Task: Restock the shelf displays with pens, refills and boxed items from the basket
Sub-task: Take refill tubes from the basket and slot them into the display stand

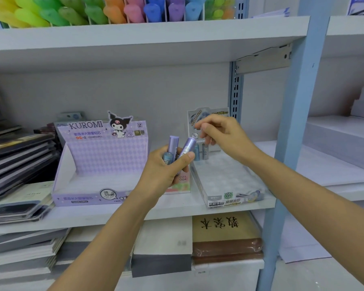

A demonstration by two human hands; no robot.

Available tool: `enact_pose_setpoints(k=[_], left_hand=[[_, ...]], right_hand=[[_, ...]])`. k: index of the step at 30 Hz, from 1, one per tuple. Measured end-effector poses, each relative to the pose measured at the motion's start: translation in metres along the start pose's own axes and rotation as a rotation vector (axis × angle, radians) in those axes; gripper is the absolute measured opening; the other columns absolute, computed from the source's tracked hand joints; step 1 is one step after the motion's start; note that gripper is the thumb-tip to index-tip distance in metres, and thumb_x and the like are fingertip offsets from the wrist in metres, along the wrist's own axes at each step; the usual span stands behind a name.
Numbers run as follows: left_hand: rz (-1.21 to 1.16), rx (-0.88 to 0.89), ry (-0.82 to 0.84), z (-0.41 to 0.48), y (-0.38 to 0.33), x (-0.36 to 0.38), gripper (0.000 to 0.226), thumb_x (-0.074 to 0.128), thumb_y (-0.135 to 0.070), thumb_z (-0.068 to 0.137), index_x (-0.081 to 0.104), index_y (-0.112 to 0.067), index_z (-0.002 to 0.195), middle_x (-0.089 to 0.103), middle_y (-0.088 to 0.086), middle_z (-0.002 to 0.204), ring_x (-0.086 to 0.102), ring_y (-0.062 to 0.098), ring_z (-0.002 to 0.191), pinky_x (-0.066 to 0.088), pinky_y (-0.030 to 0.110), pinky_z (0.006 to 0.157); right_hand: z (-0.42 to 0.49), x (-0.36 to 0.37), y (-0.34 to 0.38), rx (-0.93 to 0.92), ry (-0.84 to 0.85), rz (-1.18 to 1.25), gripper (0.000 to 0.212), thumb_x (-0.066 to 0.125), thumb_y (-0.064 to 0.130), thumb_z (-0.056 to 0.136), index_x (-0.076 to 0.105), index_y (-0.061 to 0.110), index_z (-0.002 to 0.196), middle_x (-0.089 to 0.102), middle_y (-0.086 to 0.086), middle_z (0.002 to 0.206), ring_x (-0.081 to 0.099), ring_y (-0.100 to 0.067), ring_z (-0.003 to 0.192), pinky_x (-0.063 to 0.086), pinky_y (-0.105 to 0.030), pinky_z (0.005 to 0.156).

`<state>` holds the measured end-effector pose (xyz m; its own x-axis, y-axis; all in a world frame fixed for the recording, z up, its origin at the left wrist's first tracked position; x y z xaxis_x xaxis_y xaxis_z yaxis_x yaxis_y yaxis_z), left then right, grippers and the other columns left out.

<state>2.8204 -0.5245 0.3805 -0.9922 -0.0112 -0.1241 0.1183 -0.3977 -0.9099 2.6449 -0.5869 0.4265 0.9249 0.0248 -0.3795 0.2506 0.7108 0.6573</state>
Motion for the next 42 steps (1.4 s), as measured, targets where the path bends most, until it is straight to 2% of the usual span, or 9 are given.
enact_pose_setpoints(k=[5,11,14,18,22,25,32,37,42], left_hand=[[-0.034,0.007,0.021,-0.003,-0.01,0.006,0.02,0.07,-0.034,0.086,0.065,-0.015,0.081,0.06,0.001,0.062,0.042,0.01,0.045,0.036,0.018,0.04],[-0.115,0.036,-0.032,-0.007,-0.013,-0.001,0.032,0.075,-0.032,0.074,0.065,-0.009,0.094,0.039,-0.002,0.051,0.033,0.011,0.043,0.032,0.019,0.04],[-0.157,0.055,-0.12,-0.008,-0.014,0.0,0.007,0.072,-0.022,0.084,0.066,-0.019,0.082,0.035,-0.003,0.051,0.031,0.01,0.043,0.03,0.017,0.038],[-0.191,0.089,-0.167,-0.01,-0.018,0.003,0.01,0.07,-0.025,0.086,0.066,-0.024,0.077,0.036,-0.004,0.05,0.03,0.009,0.042,0.03,0.018,0.038],[-0.16,0.067,-0.161,-0.011,-0.021,0.005,0.012,0.069,-0.027,0.087,0.068,-0.016,0.084,0.037,-0.004,0.051,0.03,0.01,0.045,0.031,0.018,0.04],[-0.072,0.067,-0.13,-0.008,-0.021,0.005,0.02,0.071,-0.024,0.086,0.062,-0.007,0.083,0.036,-0.005,0.051,0.029,0.011,0.046,0.031,0.017,0.041],[-0.02,0.026,-0.037,-0.006,-0.018,0.007,0.009,0.065,-0.021,0.091,0.066,-0.012,0.092,0.039,-0.008,0.053,0.031,0.009,0.044,0.03,0.018,0.04],[-0.138,-0.052,-0.046,-0.004,-0.011,0.001,0.015,0.047,-0.018,0.097,0.061,-0.019,0.102,0.053,-0.001,0.069,0.038,0.013,0.048,0.03,0.019,0.039],[-0.11,0.033,-0.023,-0.007,-0.011,0.001,0.016,0.054,-0.023,0.098,0.068,-0.018,0.104,0.065,-0.002,0.07,0.053,0.011,0.051,0.034,0.017,0.041]], right_hand=[[-0.021,0.014,0.02,-0.04,0.27,0.178,0.02,0.061,0.02,0.094,0.068,0.024,0.112,0.07,-0.005,0.105,0.067,-0.025,0.096,0.057,-0.034,0.083],[-0.026,0.003,0.006,0.147,-0.026,0.57,0.021,0.069,0.02,0.08,0.069,0.007,0.097,0.07,-0.005,0.081,0.065,-0.015,0.071,0.054,-0.022,0.07],[-0.036,0.011,0.007,0.166,0.068,0.542,0.02,0.069,0.022,0.08,0.068,0.008,0.095,0.07,-0.007,0.076,0.064,-0.016,0.064,0.054,-0.022,0.062],[-0.046,0.024,0.014,0.185,0.205,0.542,0.022,0.064,0.026,0.084,0.064,0.008,0.097,0.072,-0.008,0.077,0.065,-0.017,0.062,0.055,-0.024,0.06],[-0.047,0.021,0.02,0.169,0.193,0.356,0.03,0.057,0.03,0.091,0.065,0.004,0.103,0.074,-0.007,0.089,0.071,-0.021,0.082,0.058,-0.033,0.082],[-0.039,0.011,0.026,0.133,0.032,0.278,0.026,0.059,0.027,0.093,0.063,0.009,0.112,0.071,-0.009,0.097,0.067,-0.014,0.084,0.056,-0.03,0.08],[-0.023,0.006,0.035,-0.001,0.002,0.089,0.018,0.063,0.011,0.092,0.068,0.015,0.109,0.069,-0.011,0.101,0.064,-0.017,0.09,0.053,-0.029,0.085],[-0.005,-0.019,0.004,0.078,-0.213,-0.044,0.017,0.063,0.007,0.091,0.069,0.009,0.107,0.067,-0.005,0.093,0.061,-0.015,0.085,0.054,-0.033,0.083],[-0.002,-0.02,-0.032,0.149,-0.265,-0.293,0.02,0.063,0.007,0.091,0.07,0.008,0.11,0.067,-0.002,0.095,0.059,-0.014,0.086,0.054,-0.037,0.088]])
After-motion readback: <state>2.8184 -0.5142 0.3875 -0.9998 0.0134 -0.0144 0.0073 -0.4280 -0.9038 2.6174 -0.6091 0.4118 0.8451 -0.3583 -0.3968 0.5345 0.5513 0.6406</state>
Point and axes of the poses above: each hand's wrist, its own z-axis towards the middle knuckle, its own x-axis out of the palm, y = z × x, the point moved 3 cm from there along z, towards the middle knuckle
